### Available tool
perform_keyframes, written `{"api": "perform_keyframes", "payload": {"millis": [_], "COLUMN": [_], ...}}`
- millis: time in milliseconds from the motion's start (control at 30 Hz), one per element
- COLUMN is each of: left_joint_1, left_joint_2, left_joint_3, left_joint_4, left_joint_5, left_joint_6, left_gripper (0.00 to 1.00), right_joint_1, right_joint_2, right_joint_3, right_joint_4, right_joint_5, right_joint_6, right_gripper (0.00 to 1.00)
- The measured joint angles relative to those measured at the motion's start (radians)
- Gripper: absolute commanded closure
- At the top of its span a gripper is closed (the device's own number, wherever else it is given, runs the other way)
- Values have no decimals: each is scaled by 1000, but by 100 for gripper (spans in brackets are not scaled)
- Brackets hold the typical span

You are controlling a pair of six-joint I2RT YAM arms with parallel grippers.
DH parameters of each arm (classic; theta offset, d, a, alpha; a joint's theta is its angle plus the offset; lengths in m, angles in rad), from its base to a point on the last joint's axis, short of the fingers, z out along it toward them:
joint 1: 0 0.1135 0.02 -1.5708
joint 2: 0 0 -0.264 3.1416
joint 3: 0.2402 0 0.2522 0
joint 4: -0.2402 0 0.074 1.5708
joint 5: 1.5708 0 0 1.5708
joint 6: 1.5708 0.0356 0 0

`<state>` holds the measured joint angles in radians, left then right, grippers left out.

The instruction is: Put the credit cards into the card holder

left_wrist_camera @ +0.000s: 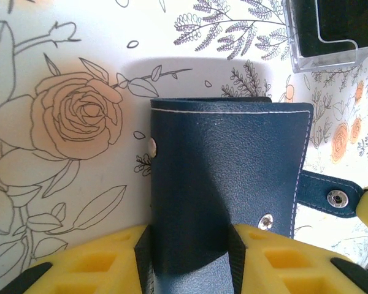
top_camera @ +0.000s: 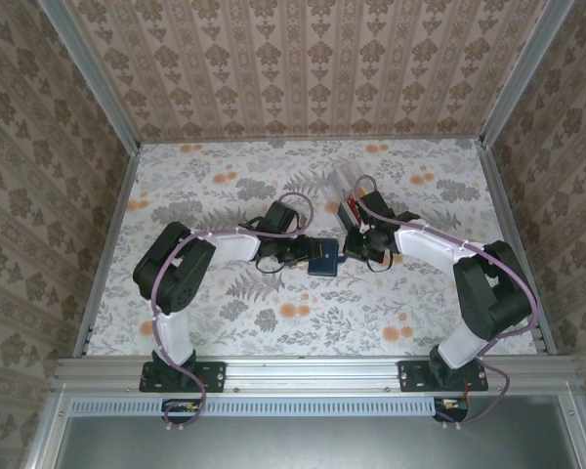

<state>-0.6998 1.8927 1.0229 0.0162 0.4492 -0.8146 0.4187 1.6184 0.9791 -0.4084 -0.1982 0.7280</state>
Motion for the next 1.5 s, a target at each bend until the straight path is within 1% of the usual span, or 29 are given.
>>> {"api": "perform_keyframes", "payload": {"millis": [167,400,1500], "left_joint_1": [-4,-13,-13], "left_joint_2": [11,21,23], "left_joint_3": [0,0,0], "left_joint_4": [29,61,67], "left_joint_5": [0,-1,-2], "left_joint_6": [-21,-42,-56], "left_gripper": [66,67,68], "right_joint_1": [0,0,26], "right_joint_2": [0,5,153], "right_joint_3": [0,2,65], "right_joint_4": [30,67,94], "right_joint_5": [-57,-124,-185], "right_joint_6": [-3,-5,-10], "right_gripper": [100,100,100]}}
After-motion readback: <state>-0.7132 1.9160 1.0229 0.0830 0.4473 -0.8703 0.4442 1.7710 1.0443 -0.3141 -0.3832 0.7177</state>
